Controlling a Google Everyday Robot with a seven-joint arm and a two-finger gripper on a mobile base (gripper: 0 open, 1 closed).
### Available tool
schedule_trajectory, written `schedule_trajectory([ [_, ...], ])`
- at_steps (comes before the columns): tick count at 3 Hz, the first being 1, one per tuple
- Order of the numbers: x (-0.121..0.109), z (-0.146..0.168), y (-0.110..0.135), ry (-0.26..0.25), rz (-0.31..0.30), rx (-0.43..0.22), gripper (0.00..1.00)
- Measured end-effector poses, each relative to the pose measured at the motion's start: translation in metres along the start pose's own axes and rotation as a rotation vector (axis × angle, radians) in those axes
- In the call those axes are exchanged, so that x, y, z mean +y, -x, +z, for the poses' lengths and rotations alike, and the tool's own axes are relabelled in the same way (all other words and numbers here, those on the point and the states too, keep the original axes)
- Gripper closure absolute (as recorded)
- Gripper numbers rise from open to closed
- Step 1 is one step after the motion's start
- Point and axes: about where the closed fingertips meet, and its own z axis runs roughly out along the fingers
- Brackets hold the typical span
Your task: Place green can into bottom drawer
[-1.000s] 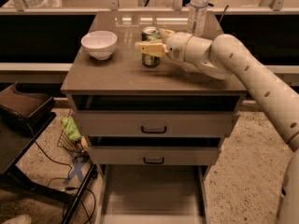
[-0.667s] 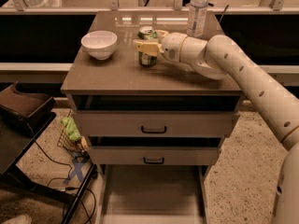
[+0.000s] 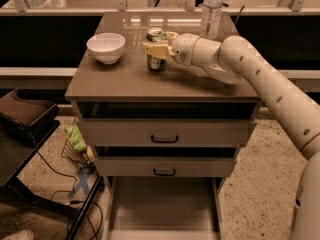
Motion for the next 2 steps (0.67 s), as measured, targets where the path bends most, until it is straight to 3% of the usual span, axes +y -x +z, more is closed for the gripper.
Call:
schedule_trajectory([
  [1,0.008,-0.010,0.027,-0.009,-0.070,-0.002,1.00],
  [2,0.031,-0.034,0.062,-0.042,-0.161,-0.024,1.00],
])
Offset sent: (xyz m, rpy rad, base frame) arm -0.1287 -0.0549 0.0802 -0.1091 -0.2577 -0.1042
